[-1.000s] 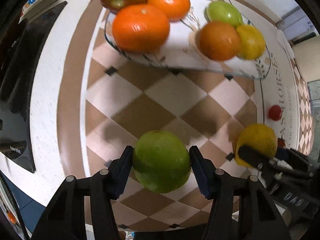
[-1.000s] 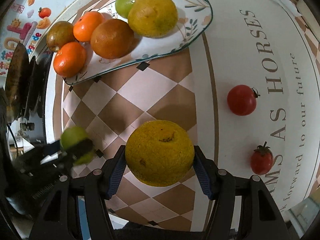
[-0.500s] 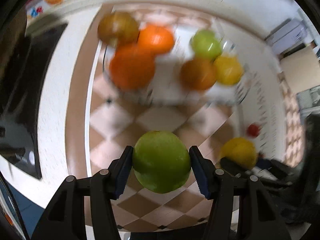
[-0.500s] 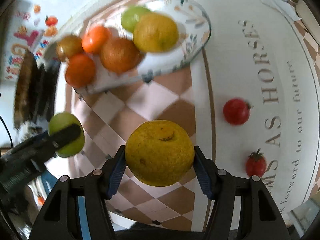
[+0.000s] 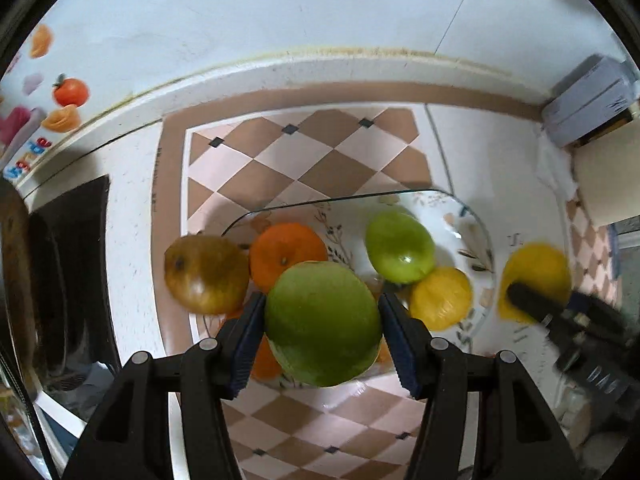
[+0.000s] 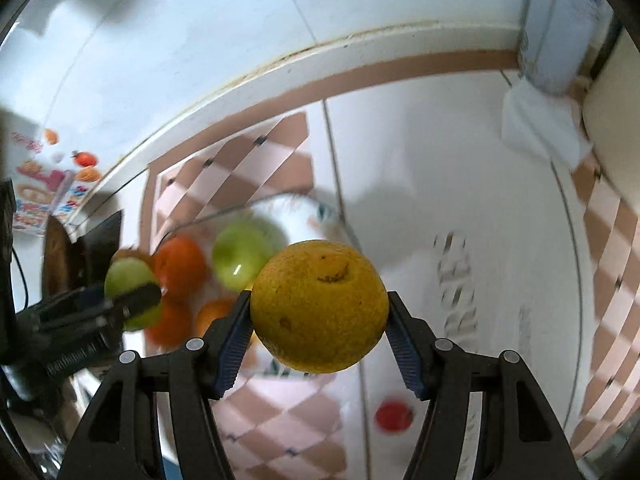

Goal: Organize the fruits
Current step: 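Place the green apple on the plate with the left tool while the right tool places the citrus, then withdraw both tools from the plate and move toward the tomatoes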

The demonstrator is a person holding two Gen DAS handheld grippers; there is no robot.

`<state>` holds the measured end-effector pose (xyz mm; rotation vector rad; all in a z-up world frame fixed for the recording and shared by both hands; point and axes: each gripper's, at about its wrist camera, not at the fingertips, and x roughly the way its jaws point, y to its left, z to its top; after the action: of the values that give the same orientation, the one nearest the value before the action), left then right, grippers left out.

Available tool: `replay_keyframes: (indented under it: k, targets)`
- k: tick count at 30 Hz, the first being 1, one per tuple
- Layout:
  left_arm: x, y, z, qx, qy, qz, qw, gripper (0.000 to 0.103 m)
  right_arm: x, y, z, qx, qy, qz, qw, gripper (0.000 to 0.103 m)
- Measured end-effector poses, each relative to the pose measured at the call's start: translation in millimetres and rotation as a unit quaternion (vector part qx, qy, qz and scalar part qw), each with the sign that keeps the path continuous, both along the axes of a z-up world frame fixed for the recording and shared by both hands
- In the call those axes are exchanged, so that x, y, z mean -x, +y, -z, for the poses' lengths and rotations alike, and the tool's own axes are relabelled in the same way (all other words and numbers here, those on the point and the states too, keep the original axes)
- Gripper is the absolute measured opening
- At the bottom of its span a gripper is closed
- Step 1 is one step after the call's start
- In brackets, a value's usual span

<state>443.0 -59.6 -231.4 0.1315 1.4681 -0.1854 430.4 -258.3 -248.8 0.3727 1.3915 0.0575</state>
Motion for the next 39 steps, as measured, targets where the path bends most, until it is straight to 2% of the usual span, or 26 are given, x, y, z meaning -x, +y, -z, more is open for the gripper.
replay_keyframes:
  k: [4,7,12,14,16,18,19,23,27,33,39]
  targets:
    - [-12,-4,24,-0.009,0.025,-0.002,0.9996,0.055,-25,3,12,0.015,0.011,-0.016,1.000,0.067]
    - [-16,-7,28,-0.003,0.029,-0.006,0.9996,0.056,-35,10,25,0.019,0.023,-0.030,0.999,0.067]
    - [-20,-9,30,0.007,0.043,-0.012,0.9990,0.056,-41,14,44,-0.004,0.053,-0.042,0.998,0.067]
    - [-22,-7,31,0.018,0.052,-0.023,0.9982,0.061,-42,14,46,-0.015,0.052,-0.047,0.997,0.070]
    - [-24,-3,27,0.038,0.052,-0.035,0.9974,0.065,-44,13,44,-0.016,0.053,-0.048,0.997,0.079]
    - [-25,1,22,0.050,0.048,-0.044,0.9966,0.071,-45,10,41,-0.026,0.052,-0.048,0.997,0.080]
    - [-25,3,18,0.058,0.045,-0.049,0.9961,0.077,-45,11,40,-0.026,0.052,-0.047,0.997,0.080]
    - [-21,11,4,0.066,0.029,-0.063,0.9954,0.086,-37,9,27,-0.024,0.046,-0.047,0.998,0.081]
    - [-7,27,-12,0.052,0.000,-0.077,0.9956,0.086,-21,12,5,0.004,0.022,-0.056,0.998,0.091]
    - [28,48,-32,0.015,-0.057,-0.092,0.9940,0.087,22,31,-26,0.072,-0.014,-0.077,0.994,0.094]
    - [74,63,-40,-0.005,-0.087,-0.095,0.9916,0.087,65,49,-48,0.100,-0.037,-0.074,0.992,0.098]
